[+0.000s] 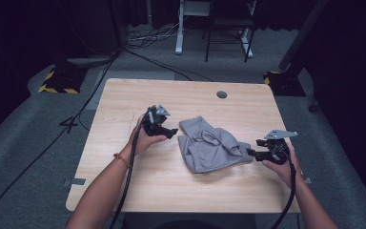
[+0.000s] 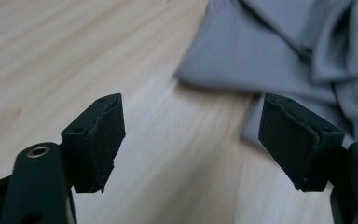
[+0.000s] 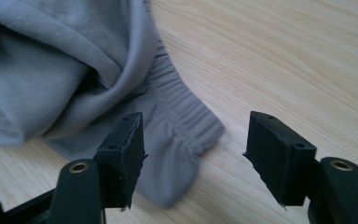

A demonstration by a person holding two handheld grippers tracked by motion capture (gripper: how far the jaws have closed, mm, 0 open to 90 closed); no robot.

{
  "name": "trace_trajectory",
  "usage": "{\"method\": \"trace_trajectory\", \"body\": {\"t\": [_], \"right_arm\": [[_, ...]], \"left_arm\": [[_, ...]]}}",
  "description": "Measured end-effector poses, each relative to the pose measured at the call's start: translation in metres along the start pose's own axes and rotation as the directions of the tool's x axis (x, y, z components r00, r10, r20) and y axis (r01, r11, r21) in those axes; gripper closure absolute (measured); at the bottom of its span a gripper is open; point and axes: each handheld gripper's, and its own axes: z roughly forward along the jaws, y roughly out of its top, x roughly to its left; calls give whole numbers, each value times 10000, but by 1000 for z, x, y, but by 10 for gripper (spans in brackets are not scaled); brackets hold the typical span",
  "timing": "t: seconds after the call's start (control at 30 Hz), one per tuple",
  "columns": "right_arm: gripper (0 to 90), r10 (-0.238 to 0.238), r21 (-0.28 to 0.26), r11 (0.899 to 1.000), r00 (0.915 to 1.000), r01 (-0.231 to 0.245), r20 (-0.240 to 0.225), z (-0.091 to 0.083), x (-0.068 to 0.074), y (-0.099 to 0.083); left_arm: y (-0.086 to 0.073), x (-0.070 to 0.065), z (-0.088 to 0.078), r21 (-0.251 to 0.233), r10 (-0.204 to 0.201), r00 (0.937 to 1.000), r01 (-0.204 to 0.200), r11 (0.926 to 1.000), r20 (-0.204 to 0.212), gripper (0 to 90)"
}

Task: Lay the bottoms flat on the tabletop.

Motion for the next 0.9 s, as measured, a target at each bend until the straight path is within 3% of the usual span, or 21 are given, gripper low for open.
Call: {"method": "trace_trajectory", "body": {"t": [0.07, 0.1, 0.13, 0.2, 0.23, 0.27, 0.33, 0.4, 0.43, 0.5, 0.57, 0.63, 0.67, 0.73, 0.8, 0.9], "right_arm": [[363, -19, 62, 10000, 10000, 19, -54, 6, 4, 0], [352, -2, 167, 9999, 9998, 4, -173, 12, 7, -2], [352, -2, 167, 9999, 9998, 4, -173, 12, 7, -2], [345, -86, 536, 9985, 10000, 88, -31, 21, 10, -6], [345, -86, 536, 9985, 10000, 88, -31, 21, 10, -6], [319, -300, 824, 9962, 9993, 282, 211, 28, 13, -10], [313, -113, 719, 9974, 9998, 100, 184, 30, 12, -12], [309, -112, 714, 9974, 9997, 95, 231, 30, 11, -11], [311, -9, 559, 9984, 9998, -1, 182, 29, 9, -12], [321, 58, 400, 9992, 10000, -58, 18, 26, 6, -13], [324, 144, 220, 9997, 9998, -146, 102, 22, 4, -13], [329, 185, 83, 9998, 9998, -185, 72, 20, 2, -13], [333, 235, 16, 9997, 9997, -235, 105, 18, 1, -12], [370, 371, -133, 9992, 9985, -366, 395, 16, -4, -10], [373, 541, 6, 9985, 9965, -542, 638, 20, -8, -9], [381, 687, 152, 9975, 9973, -691, 267, 26, -10, -8]], "left_arm": [[15, -4, 13, 28, 88, 9999, -88, 10000, -71, 241], [28, -9, 28, 74, 81, 10000, -81, 9999, -52, 251], [28, -9, 28, 74, 81, 10000, -81, 9999, -52, 254], [38, -15, 49, 308, -65, 9999, 62, 9995, 89, 265], [38, -15, 49, 308, -65, 9999, 62, 9995, 89, 265], [40, -18, 59, 445, -20, 9997, 10, 9990, 231, 264], [41, -22, 69, 563, -90, 9989, 63, 9984, 468, 264], [40, -23, 73, 660, -44, 9992, 17, 9978, 405, 264], [39, -25, 78, 829, 21, 9982, -71, 9965, 605, 306], [37, -26, 80, 877, 172, 9967, -241, 9959, 788, 354], [35, -27, 80, 1052, 477, 9953, -566, 9928, 847, 469], [33, -26, 79, 1045, 488, 9946, -583, 9928, 912, 490], [32, -25, 78, 1018, 522, 9922, -638, 9928, 1131, 551], [29, -24, 73, 983, 977, 9888, -1090, 9892, 1131, 711], [27, -24, 72, 929, 1032, 9873, -1148, 9890, 1210, 791], [23, -21, 68, 881, 1178, 9811, -1323, 9873, 1535, 842]]}}
